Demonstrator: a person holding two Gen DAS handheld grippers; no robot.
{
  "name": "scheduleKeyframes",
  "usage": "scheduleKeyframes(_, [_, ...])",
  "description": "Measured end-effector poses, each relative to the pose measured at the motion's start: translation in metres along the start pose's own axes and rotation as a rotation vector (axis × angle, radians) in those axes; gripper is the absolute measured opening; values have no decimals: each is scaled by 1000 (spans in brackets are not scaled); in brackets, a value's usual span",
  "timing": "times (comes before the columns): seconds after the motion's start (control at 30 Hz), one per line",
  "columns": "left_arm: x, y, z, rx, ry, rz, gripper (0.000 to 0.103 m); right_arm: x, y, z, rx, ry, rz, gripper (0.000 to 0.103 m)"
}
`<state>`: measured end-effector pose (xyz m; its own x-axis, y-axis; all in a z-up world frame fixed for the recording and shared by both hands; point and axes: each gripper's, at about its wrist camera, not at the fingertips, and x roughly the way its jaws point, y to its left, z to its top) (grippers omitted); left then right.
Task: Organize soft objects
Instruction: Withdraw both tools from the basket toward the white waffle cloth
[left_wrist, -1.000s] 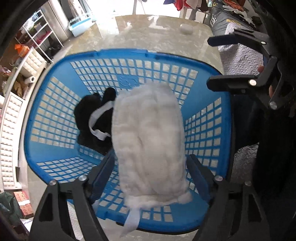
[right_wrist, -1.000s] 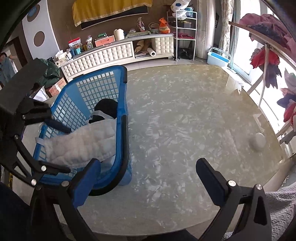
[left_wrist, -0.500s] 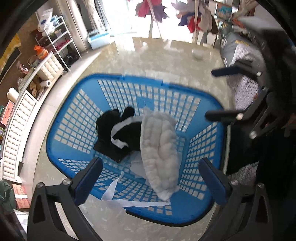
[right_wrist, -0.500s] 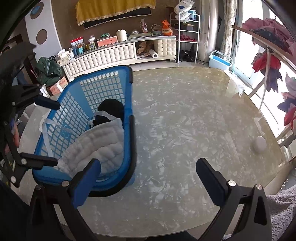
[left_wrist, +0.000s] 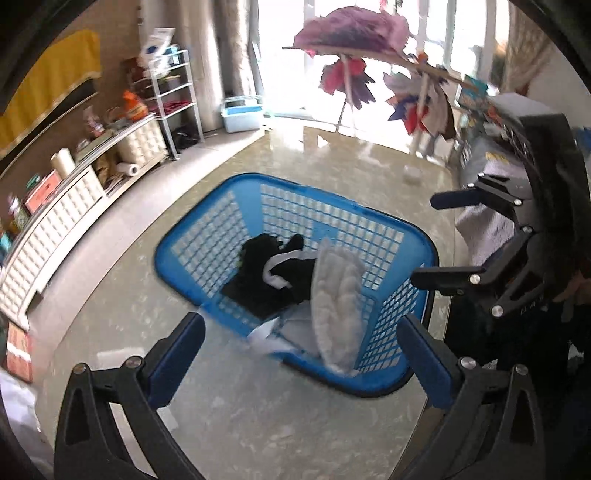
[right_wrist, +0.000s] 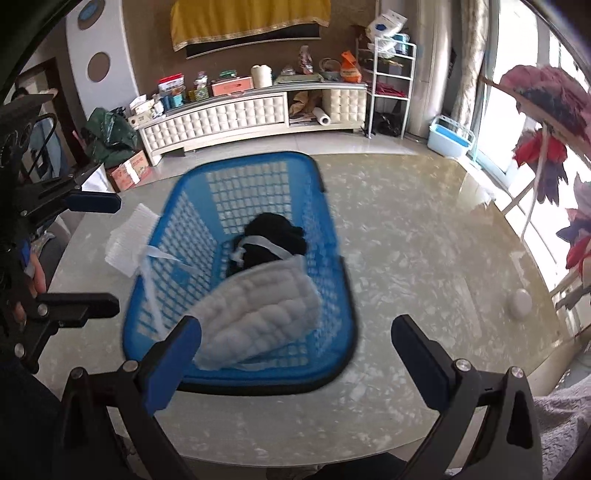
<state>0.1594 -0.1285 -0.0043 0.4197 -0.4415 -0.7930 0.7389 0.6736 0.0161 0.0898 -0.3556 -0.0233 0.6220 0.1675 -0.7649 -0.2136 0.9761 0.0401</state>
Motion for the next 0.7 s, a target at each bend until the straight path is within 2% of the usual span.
scheduleKeyframes(0.13, [-17, 22, -18, -74, -30, 16, 103, 1, 27, 12, -45, 9, 7, 103])
scheduleKeyframes(0.27, [-35, 41, -39, -108, -34, 81, 103, 5, 57, 28, -92, 20, 37, 103])
scheduleKeyframes(0.43, [-56, 66, -69, -169, -42, 116, 103, 16, 94, 43, -163, 25, 46, 103])
scheduleKeyframes(0.7, [-87, 116, -118, -331, -48, 205, 103, 52, 158, 68, -234, 69, 110, 103])
